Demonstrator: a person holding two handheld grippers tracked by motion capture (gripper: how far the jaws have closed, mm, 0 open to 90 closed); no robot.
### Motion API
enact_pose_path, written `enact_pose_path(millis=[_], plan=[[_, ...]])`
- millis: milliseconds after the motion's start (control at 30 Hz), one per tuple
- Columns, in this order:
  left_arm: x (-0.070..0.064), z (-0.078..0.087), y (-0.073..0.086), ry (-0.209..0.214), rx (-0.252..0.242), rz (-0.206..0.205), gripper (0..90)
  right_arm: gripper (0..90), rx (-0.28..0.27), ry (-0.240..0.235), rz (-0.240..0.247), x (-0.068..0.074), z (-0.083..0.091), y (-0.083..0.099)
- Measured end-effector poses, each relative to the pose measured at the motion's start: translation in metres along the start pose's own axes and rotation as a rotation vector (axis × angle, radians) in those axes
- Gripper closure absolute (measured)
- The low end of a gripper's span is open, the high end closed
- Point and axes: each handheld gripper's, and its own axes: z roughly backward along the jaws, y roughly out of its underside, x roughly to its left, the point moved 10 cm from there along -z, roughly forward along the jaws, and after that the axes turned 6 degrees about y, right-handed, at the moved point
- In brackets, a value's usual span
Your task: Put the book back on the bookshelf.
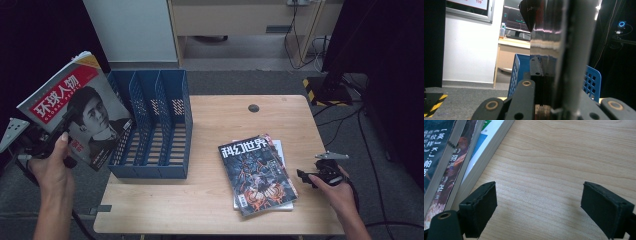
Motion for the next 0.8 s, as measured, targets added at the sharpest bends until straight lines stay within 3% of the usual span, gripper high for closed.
enact_pose_path(millis=[300, 467, 800], plan=[[0.004, -0.016, 0.001, -0.014, 0.008, -0.002, 86.7, 13.6, 0.0, -0.002, -0.001, -0.001, 0.0, 0.001], [0.007, -0.025, 0.007, -0.02, 0.02, -0.008, 86.7, 13.7, -0.002, 0.002, -0.006, -0.002, 0.0, 0.0], [0.01, -0.041, 0.023, -0.019, 0.016, 0.019, 86.7, 13.6, 0.001, 0.005, -0.01, -0.004, 0.001, 0.001]])
